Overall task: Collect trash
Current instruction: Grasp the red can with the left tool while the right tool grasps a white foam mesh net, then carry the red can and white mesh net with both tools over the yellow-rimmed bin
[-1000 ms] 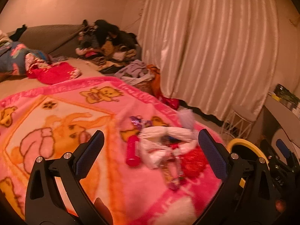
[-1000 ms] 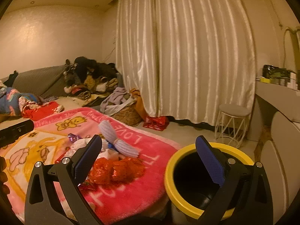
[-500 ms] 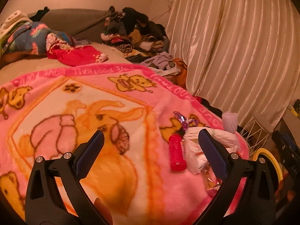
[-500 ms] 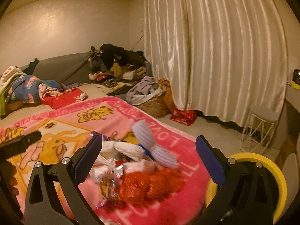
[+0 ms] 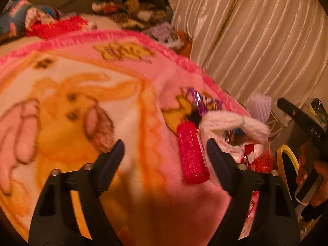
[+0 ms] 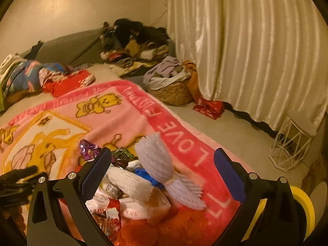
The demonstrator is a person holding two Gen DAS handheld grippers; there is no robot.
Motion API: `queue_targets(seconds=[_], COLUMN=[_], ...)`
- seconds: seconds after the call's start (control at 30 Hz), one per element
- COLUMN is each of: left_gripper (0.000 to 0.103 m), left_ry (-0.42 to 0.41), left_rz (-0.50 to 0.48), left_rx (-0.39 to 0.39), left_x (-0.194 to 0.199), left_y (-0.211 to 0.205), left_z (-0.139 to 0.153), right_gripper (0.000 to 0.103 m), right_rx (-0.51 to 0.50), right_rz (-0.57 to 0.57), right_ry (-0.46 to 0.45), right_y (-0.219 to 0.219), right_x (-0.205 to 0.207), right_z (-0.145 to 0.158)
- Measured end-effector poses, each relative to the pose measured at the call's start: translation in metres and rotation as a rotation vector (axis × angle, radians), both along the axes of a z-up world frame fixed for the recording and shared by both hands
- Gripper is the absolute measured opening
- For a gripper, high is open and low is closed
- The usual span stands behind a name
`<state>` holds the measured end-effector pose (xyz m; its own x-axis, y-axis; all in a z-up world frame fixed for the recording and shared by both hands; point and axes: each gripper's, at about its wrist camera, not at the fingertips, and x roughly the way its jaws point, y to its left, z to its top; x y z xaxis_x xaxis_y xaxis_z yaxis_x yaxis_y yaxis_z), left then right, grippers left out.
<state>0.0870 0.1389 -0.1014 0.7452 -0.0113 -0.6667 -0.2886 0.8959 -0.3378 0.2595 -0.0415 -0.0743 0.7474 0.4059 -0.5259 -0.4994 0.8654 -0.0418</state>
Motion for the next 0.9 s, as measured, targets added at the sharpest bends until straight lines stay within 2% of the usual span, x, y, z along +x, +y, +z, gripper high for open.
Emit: queue_targets(seconds=[0.03,0.07,0.13,0.2,0.27,0.33,0.37,0.4,0.47,0.6,0.67,0.77,0.9], left_gripper=[0.058,0.054,0.043,0.039,0.038,0.038,0.038,0.038,0.038,0.038,0.035,0.023,0.023], left_ry=[0.010,0.022,0.047,0.060,0.067,0.080,0.090,0.097,0.109,0.128,0.130,0.143,0.124], left_rz=[-0.006,-0.011,-0.023,-0.039,-0.052,-0.069,-0.080,-0.089,-0.109,-0.124,-0.127,-0.149,-0.144], left_rx=[-0.012,-0.023,-0.054,-0.084,-0.096,-0.129,-0.139,-0.145,-0.143,-0.165,-0.170,-0.185,-0.201], left_x=[0.004,0.007,0.014,0.018,0.021,0.025,0.027,0.028,0.030,0.030,0.031,0.034,0.030], left_y=[0.000,0.000,0.000,0.000,-0.001,-0.002,-0.003,-0.005,-0.011,-0.016,-0.015,-0.018,-0.016], left_z=[-0.003,-0.007,-0.013,-0.017,-0.019,-0.020,-0.021,-0.021,-0.022,-0.027,-0.028,-0.031,-0.030], right_gripper=[0.097,0.095,0.086,0.072,0.066,0.047,0.030,0.026,0.020,0.020,0.020,0.020,0.020], right_rx=[-0.013,-0.026,-0.048,-0.074,-0.081,-0.082,-0.076,-0.066,-0.030,0.023,0.045,0.081,0.140], right_rz=[0.009,0.015,0.020,0.016,0.020,0.033,0.043,0.045,0.044,0.024,0.010,-0.014,-0.044], right_ry=[0.006,0.017,0.036,0.057,0.087,0.114,0.130,0.144,0.145,0.114,0.104,0.084,0.055], right_y=[0.004,0.008,0.013,0.017,0.021,0.023,0.022,0.021,0.015,-0.002,-0.010,-0.024,-0.044], right_x=[0.004,0.008,0.014,0.021,0.028,0.033,0.034,0.035,0.034,0.026,0.024,0.021,0.015], right_z=[-0.003,-0.005,-0.011,-0.017,-0.022,-0.026,-0.028,-0.028,-0.026,-0.017,-0.012,-0.003,0.009])
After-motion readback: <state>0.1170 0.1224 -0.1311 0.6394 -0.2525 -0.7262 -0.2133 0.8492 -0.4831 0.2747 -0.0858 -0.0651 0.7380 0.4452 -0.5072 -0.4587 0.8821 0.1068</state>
